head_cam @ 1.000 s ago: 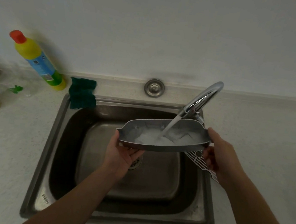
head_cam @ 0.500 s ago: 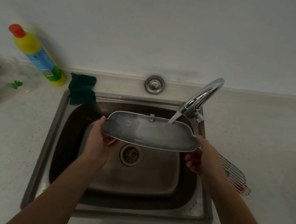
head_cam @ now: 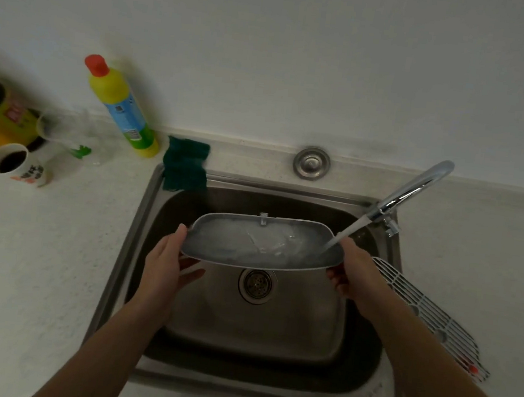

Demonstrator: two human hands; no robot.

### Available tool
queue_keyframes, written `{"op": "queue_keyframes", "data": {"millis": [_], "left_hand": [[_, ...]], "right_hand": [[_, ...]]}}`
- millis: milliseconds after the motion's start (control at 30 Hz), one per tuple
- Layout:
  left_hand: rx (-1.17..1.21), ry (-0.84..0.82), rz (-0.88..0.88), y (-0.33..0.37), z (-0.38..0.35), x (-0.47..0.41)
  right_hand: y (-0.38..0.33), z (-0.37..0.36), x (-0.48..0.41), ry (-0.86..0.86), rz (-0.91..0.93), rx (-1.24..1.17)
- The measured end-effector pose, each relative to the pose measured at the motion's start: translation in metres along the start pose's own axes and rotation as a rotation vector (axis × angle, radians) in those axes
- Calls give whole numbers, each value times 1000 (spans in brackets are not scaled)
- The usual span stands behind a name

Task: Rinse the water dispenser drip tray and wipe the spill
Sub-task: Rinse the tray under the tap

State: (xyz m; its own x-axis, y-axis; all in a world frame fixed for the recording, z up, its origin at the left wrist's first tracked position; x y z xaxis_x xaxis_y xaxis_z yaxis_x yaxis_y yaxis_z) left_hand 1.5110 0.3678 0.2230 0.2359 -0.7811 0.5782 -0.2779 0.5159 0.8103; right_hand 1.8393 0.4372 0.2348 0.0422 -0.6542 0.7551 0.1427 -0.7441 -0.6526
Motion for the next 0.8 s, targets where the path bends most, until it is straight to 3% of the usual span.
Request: {"op": "queue_keyframes", "data": {"millis": [133, 233, 500, 667, 800], "left_hand": [[159, -39, 195, -26, -10, -10], [346, -46, 242, -42, -27, -20], [542, -133, 350, -76, -74, -38], [659, -134, 390, -87, -88, -43], [694, -163, 309, -76, -90, -41]], "right_hand": [[-18, 13, 4, 61, 213, 164], [-30, 19, 20, 157, 385, 335], [-36, 22, 62, 255, 532, 553], [-33, 19, 79, 272, 587, 490], [-21, 29, 82, 321, 558, 375]]}}
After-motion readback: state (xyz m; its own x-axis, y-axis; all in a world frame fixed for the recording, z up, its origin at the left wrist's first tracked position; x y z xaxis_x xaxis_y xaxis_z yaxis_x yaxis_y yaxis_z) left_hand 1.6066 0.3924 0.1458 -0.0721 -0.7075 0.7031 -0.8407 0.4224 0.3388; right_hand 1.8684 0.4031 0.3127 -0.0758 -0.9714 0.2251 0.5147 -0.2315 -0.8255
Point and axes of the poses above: each hand's wrist, its own x-axis away from the middle knuckle, its own z-axis out of the back of the hand, y = z × x, the point moved 5 cm from there along -x, towards the middle knuckle, and after that the axes turned 11 degrees about -y, right-handed, at the moved point
